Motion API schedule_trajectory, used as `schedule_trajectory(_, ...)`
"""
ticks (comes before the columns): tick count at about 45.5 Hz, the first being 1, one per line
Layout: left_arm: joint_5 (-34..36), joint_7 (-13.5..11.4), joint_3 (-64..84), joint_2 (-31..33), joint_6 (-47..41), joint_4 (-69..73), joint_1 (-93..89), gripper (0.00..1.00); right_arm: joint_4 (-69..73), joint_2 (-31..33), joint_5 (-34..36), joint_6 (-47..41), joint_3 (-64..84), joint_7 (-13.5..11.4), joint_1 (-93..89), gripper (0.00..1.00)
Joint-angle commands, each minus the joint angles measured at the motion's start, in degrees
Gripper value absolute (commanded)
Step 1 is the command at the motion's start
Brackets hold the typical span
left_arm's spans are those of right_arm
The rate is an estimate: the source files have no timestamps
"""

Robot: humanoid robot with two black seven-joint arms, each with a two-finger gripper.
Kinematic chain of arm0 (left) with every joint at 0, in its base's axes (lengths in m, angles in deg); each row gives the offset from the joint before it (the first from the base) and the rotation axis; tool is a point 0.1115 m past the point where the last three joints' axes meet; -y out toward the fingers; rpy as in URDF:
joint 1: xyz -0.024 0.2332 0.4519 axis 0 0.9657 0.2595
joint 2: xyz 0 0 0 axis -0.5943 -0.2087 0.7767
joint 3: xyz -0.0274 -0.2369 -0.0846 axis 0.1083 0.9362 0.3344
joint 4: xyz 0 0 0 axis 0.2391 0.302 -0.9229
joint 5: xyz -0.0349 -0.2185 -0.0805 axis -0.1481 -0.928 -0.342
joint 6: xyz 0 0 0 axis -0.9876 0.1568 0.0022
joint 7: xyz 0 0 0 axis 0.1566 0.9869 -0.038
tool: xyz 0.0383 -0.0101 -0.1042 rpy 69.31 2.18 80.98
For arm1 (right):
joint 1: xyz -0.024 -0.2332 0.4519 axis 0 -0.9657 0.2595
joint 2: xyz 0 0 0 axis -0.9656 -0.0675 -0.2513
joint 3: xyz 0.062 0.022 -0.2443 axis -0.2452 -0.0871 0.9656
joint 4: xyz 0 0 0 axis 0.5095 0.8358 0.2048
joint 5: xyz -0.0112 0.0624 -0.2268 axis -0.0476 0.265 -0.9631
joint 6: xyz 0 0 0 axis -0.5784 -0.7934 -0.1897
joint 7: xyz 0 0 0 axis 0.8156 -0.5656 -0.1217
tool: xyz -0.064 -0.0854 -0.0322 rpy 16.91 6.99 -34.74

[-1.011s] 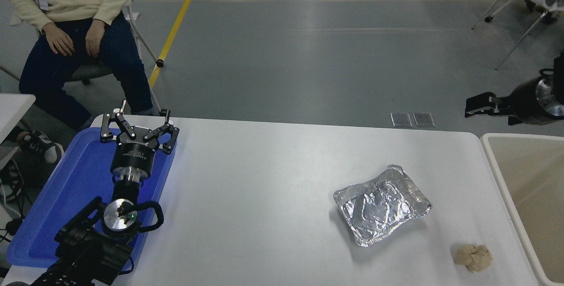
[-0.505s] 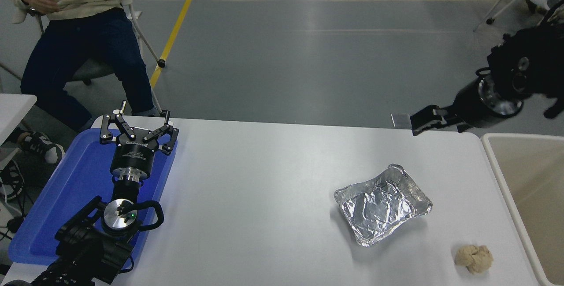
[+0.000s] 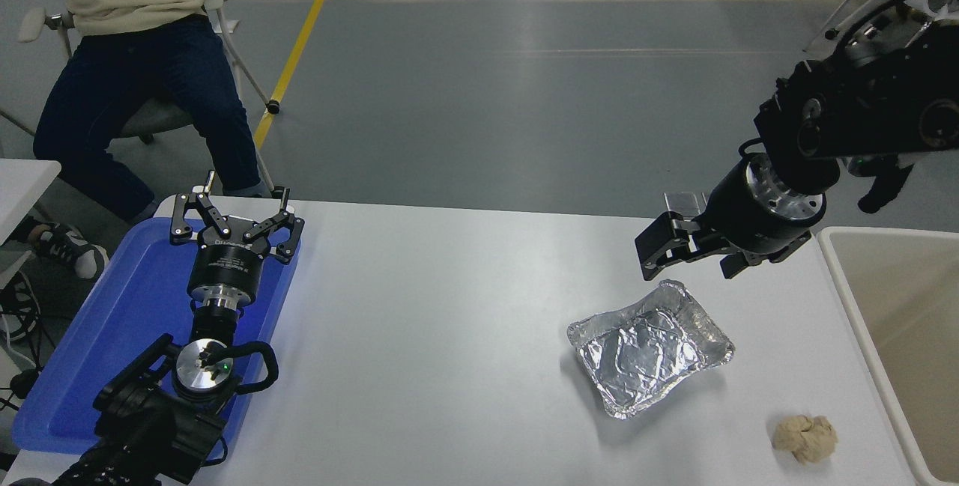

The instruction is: Pick up paper cup place in dustbin

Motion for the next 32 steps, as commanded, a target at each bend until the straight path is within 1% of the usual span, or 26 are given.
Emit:
schedule_trajectory(1,0.01,0.0,0.0,-0.07,0.0,0.0,0.0,1.0,3.13,-0.52,4.68,-2.82,-1.11,0.14,2.74,1.0)
schedule_trajectory(9,0.01,0.0,0.0,-0.07,0.0,0.0,0.0,1.0,3.13,-0.25,2.13,-2.91,0.03,0.14,2.92,1.0)
schedule_trajectory(14,0.01,0.0,0.0,-0.07,0.0,0.0,0.0,1.0,3.4,1.24,0.19,-3.17,1.0,0.14,3.01,1.0)
schedule_trajectory(25,0.09,0.0,0.0,-0.07,0.0,0.0,0.0,1.0,4.54,3.53,-1.3,-3.35,3.11,0.14,5.2,1.0)
schedule_trajectory(32,0.01,0.0,0.0,-0.07,0.0,0.0,0.0,1.0,4.89,3.88,-2.44,-3.35,3.2,0.23,5.38,1.0)
